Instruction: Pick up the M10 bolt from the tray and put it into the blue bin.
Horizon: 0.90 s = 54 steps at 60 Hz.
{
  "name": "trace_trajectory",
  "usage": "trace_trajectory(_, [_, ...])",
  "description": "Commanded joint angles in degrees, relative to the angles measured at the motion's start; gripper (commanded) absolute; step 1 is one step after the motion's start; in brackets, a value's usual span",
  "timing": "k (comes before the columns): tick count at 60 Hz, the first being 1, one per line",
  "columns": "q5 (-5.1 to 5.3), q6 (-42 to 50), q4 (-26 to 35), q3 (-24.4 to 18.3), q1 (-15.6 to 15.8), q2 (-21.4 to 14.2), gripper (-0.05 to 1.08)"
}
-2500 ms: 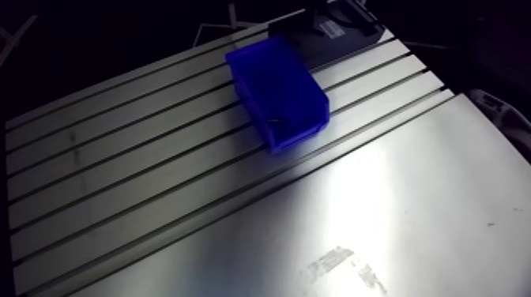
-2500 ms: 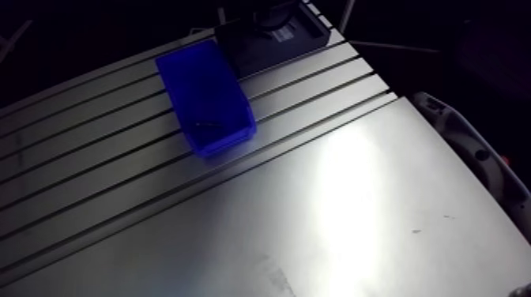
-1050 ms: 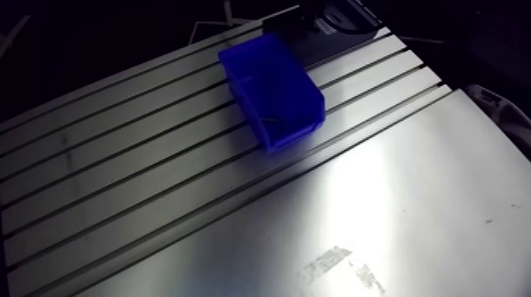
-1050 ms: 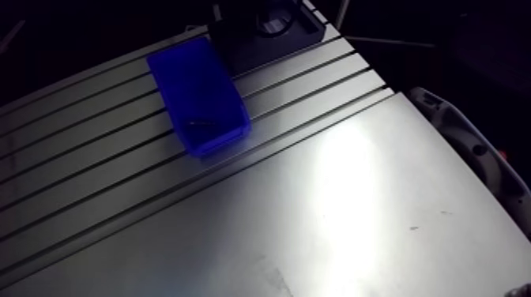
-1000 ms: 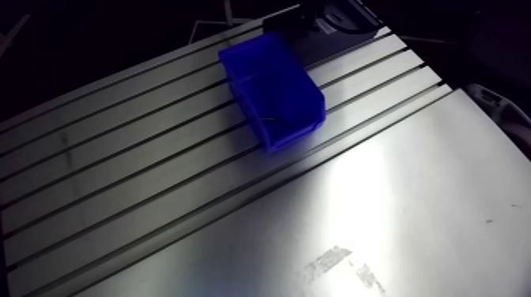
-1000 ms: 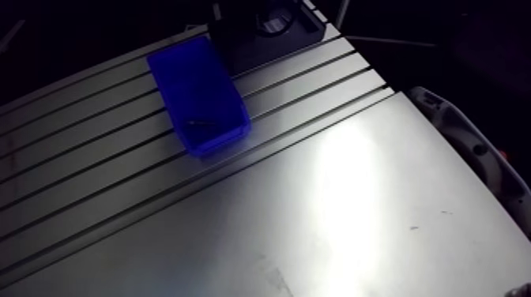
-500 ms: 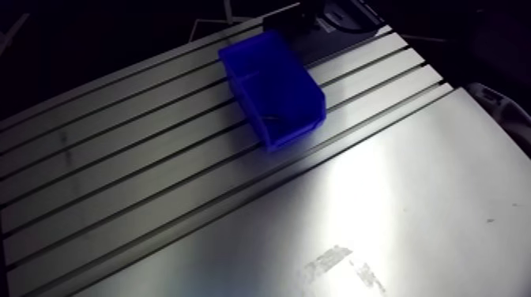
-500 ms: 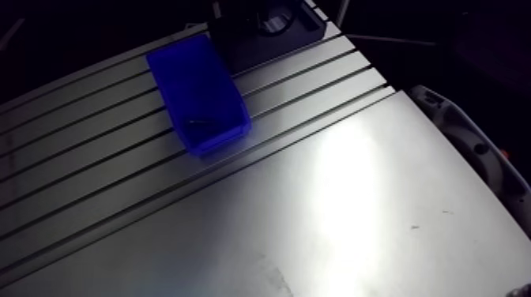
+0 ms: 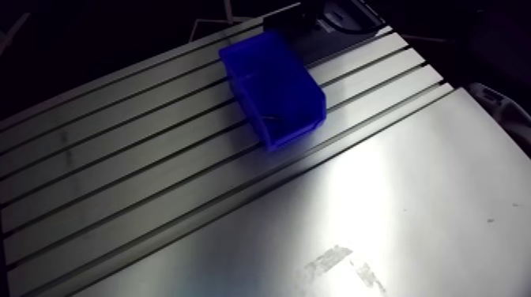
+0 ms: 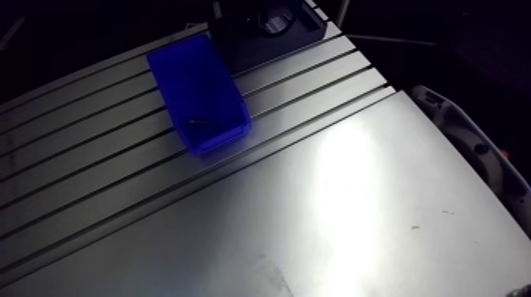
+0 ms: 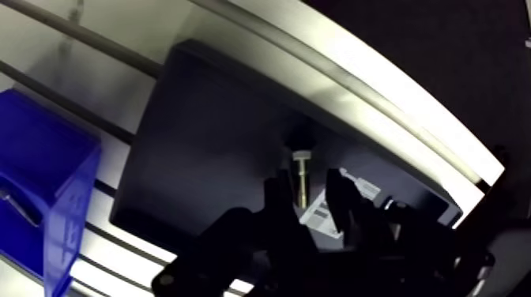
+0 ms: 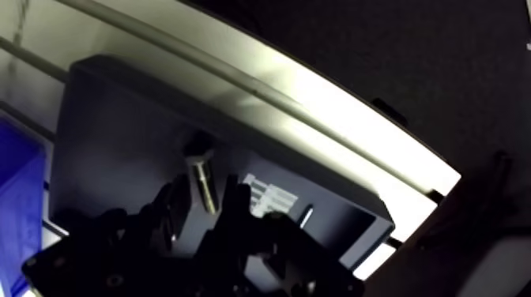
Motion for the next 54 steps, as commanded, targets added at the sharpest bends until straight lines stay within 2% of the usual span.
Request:
trace_trajectory(1, [-0.01, 0.0, -0.1, 0.0, 0.0, 0.0, 0.63])
trace_trajectory(33, [-0.01, 0.0, -0.1, 0.2, 0.1, 0.4, 0.66])
trace_trajectory(35, [-0.01, 0.0, -0.1, 0.1, 0.1, 0.4, 0.69])
trace_trajectory(54, [-0.1, -0.1, -0.4, 0.1, 0.1, 0.4, 0.73])
